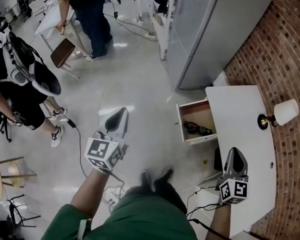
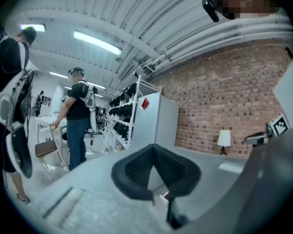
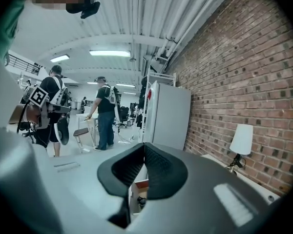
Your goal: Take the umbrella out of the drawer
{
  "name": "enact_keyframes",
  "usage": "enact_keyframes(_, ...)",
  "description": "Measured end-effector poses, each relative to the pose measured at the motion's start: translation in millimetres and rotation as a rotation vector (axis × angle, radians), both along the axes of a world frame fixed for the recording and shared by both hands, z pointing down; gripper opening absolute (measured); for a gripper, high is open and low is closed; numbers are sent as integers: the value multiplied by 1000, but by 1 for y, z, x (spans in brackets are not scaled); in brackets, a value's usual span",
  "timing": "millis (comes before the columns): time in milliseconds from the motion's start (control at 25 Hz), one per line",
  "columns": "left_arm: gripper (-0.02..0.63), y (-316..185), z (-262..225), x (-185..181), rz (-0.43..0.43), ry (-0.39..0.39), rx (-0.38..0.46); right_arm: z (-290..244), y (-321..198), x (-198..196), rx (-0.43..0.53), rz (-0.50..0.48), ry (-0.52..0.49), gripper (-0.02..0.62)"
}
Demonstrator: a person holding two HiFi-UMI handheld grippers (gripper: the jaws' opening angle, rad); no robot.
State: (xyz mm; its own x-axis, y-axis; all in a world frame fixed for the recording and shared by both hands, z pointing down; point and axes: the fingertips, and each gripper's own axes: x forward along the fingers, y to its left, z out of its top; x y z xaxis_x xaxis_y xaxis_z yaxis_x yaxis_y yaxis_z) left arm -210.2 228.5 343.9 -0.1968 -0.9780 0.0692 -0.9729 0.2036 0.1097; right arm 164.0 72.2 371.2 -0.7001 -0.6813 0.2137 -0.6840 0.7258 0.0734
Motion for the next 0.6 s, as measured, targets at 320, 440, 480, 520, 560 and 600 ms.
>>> enact_keyframes(320,0,-34,17,-19,-34,-12,-57,44,-47,-36,-95,-43,-26,-2)
enact_keyframes(440,0,-56,17,-25,-43,-30,-73,65,-72,-53,-126,-69,-31,0)
enact_keyframes(480,0,-64,17,-27,-46,-35,-79,69,-80,-60,-138,-77,-28,2)
enact_keyframes(520,2,-74,16,-29,-49,-38,-83,74,-90,-66,-146,-87,-26,2)
enact_keyframes(560,1,-86,16,-30,-49,-41,-87,79,-101,-71,-151,-98,-23,3)
enact_keyframes(600,0,-99,16,-31,-49,-44,-92,84,-112,-75,-160,-104,-17,9)
